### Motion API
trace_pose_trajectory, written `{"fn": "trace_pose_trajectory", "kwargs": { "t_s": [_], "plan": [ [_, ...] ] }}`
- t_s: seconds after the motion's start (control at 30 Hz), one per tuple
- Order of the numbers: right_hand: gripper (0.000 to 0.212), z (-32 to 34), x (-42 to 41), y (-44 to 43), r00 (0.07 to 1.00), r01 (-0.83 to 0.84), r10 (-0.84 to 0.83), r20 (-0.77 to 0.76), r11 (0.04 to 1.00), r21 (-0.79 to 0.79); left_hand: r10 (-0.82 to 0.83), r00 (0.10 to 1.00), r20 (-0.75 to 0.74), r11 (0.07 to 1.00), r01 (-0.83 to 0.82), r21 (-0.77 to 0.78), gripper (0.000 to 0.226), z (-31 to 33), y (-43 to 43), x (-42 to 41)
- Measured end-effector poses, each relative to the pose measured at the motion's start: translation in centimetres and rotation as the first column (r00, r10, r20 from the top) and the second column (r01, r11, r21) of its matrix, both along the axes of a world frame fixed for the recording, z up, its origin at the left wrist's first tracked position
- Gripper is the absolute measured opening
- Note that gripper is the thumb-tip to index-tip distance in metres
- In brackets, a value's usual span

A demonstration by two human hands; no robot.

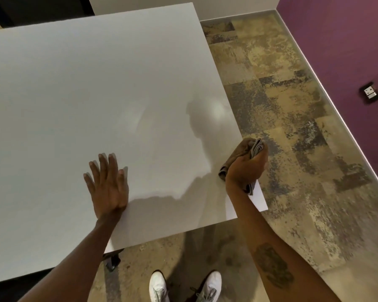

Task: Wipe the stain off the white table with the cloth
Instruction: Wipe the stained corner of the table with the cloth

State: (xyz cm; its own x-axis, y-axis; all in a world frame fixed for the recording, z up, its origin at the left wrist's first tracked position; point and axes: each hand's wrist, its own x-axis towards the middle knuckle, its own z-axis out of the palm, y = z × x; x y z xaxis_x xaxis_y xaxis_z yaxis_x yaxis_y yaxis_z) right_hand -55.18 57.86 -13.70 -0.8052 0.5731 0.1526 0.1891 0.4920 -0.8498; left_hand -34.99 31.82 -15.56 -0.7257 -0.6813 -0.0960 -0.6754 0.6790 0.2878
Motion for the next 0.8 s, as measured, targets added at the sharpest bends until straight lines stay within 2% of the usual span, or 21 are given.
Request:
{"fn": "trace_pose_trajectory", "kwargs": {
  "t_s": [0.23, 0.53, 0.67, 0.8],
  "plan": [
    [0.040, -0.2, -5.9, -3.5, 0.993, -0.116, 0.116, 0.012, 0.993, 0.004, 0.044, 0.999, 0.007, 0.997, -0.045, 0.069, 0.069, -0.5, -0.7, 0.0],
    [0.043, 0.4, -12.0, -7.6, 0.932, -0.362, 0.360, 0.043, 0.930, 0.062, 0.008, 0.999, 0.047, 1.000, -0.007, -0.011, 0.071, -1.1, -1.2, 0.0],
    [0.041, 0.6, -13.8, -9.2, 0.843, -0.535, 0.525, 0.112, 0.839, 0.093, -0.008, 0.999, 0.041, 0.999, 0.009, -0.039, 0.074, -0.8, -1.2, -0.1],
    [0.040, 0.9, -13.8, -9.4, 0.668, -0.739, 0.724, 0.170, 0.673, 0.033, -0.013, 0.999, 0.051, 0.999, 0.016, -0.049, 0.074, -0.3, -1.1, -0.1]
  ]
}}
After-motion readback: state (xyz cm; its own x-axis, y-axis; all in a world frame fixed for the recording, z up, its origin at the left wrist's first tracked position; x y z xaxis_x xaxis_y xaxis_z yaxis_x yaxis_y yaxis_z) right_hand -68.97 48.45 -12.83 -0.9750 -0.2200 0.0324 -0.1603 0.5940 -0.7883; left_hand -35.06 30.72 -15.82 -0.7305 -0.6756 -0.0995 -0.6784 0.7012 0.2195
